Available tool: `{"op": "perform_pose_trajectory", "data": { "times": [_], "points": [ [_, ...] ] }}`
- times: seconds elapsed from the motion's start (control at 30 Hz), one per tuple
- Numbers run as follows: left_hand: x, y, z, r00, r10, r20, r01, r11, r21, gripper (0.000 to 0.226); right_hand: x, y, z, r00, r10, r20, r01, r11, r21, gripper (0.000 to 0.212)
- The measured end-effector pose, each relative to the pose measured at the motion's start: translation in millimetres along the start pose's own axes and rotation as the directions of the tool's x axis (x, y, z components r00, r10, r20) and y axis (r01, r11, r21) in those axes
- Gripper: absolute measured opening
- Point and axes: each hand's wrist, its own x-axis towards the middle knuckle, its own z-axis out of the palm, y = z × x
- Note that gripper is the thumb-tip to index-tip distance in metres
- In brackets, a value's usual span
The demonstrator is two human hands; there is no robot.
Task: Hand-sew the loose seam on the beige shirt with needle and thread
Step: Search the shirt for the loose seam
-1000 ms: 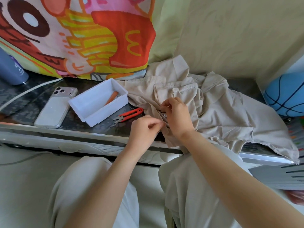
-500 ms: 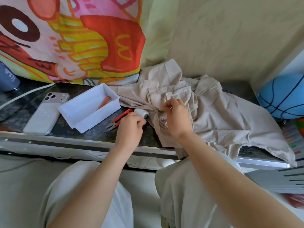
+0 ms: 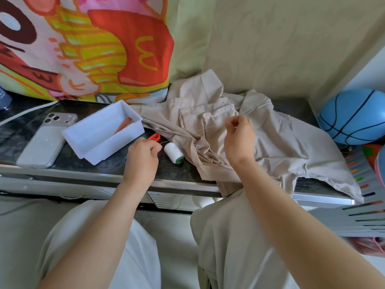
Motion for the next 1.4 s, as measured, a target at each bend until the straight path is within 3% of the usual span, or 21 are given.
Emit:
{"op": "perform_pose_trajectory", "data": {
  "times": [0.2,0.4,0.57,0.8,0.97,1.1,1.27,1.4],
  "points": [
    [-4,12,-7,0.993,0.067,-0.098,-0.076,0.993,-0.093,0.013,1,8,-4,1.0,-0.016,0.014,0.017,0.999,-0.05,0.013],
    [-19,21,13,0.978,0.207,-0.025,-0.207,0.978,-0.02,0.008,-6,6,0,0.995,-0.031,0.095,0.037,0.997,-0.064,0.012],
    [-17,24,13,0.988,0.151,0.041,-0.152,0.988,0.025,0.026,-7,3,-1,0.989,-0.028,0.147,0.034,0.999,-0.039,0.013],
    [-8,17,3,0.988,0.135,-0.069,-0.115,0.966,0.231,0.041,-8,7,-1,0.988,-0.051,0.149,0.057,0.998,-0.039,0.013],
    [-9,31,-2,0.967,0.086,-0.239,-0.123,0.981,-0.147,0.026,-8,9,0,0.986,-0.07,0.149,0.076,0.996,-0.039,0.014],
    [-9,38,-7,0.936,0.061,-0.345,-0.173,0.936,-0.305,0.021,-9,10,-1,0.986,-0.063,0.152,0.069,0.997,-0.034,0.014],
    [-10,36,-4,0.977,0.025,-0.213,-0.097,0.937,-0.335,0.024,-8,11,-3,0.987,-0.048,0.153,0.053,0.998,-0.033,0.01],
    [-3,28,-3,0.999,0.037,-0.021,-0.04,0.989,-0.143,0.023,-8,12,-7,0.988,-0.043,0.148,0.048,0.998,-0.029,0.01]
  ]
}}
